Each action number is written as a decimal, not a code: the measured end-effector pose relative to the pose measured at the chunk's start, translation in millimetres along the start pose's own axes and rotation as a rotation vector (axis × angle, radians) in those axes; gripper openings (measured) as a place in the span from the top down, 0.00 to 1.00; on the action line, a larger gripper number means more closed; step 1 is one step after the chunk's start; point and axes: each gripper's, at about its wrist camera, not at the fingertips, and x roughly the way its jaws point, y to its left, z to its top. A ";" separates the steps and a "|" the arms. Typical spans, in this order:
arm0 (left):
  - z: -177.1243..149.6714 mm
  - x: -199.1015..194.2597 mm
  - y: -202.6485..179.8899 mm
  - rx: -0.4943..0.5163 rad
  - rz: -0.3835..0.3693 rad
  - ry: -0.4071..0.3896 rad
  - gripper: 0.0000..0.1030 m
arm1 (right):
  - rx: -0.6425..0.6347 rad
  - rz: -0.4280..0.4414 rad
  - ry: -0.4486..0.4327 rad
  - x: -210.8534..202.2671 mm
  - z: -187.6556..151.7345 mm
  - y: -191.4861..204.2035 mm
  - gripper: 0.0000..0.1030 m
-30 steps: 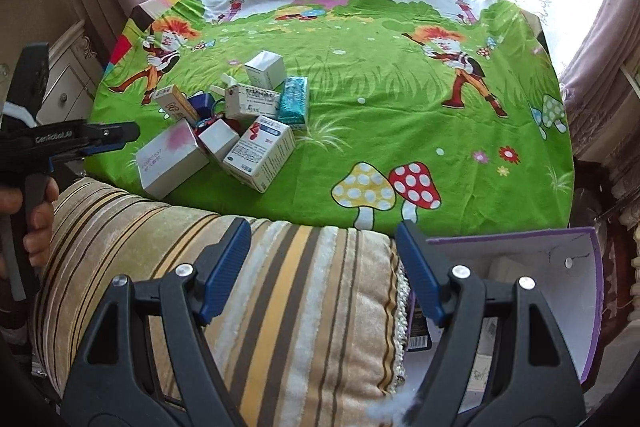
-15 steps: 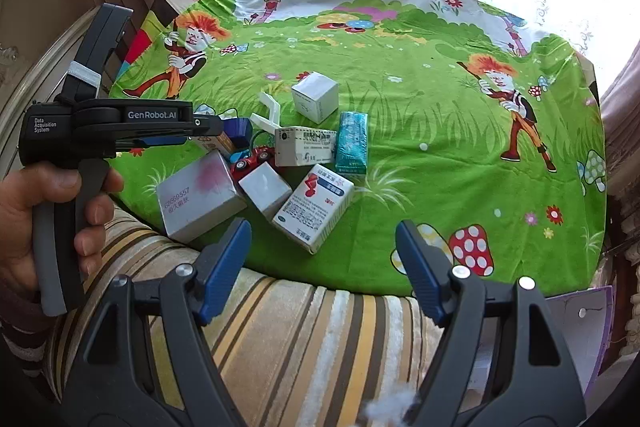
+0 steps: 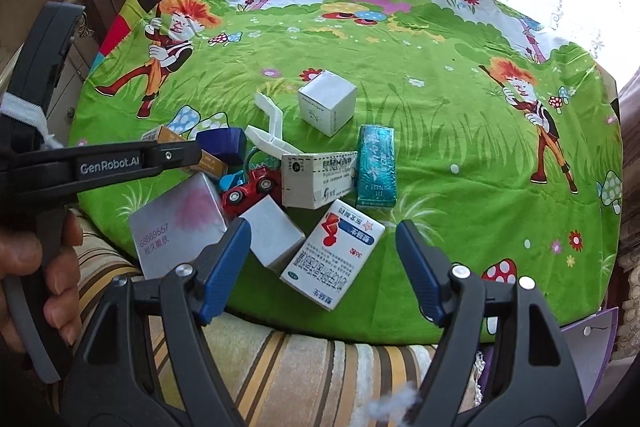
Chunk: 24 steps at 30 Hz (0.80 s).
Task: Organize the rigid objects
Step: 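Grasp the white DING ZHI DENTAL box with the left tool while the right tool grasps a barcoded white box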
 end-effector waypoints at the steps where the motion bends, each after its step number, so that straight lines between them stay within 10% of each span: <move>1: -1.4 -1.3 1.8 -0.006 -0.008 -0.006 0.68 | -0.005 -0.004 0.000 2.8 1.6 2.0 0.25; 9: -10.6 -22.0 15.7 -0.056 -0.067 -0.083 0.68 | 0.008 -0.041 -0.004 26.9 15.1 8.4 0.25; 16: -13.2 -38.7 15.6 -0.056 -0.101 -0.168 0.68 | 0.030 -0.050 -0.018 32.6 17.2 -0.8 0.70; 24: -21.7 -41.2 12.5 -0.049 -0.120 -0.193 0.68 | 0.057 -0.021 -0.119 4.2 8.4 -6.8 0.73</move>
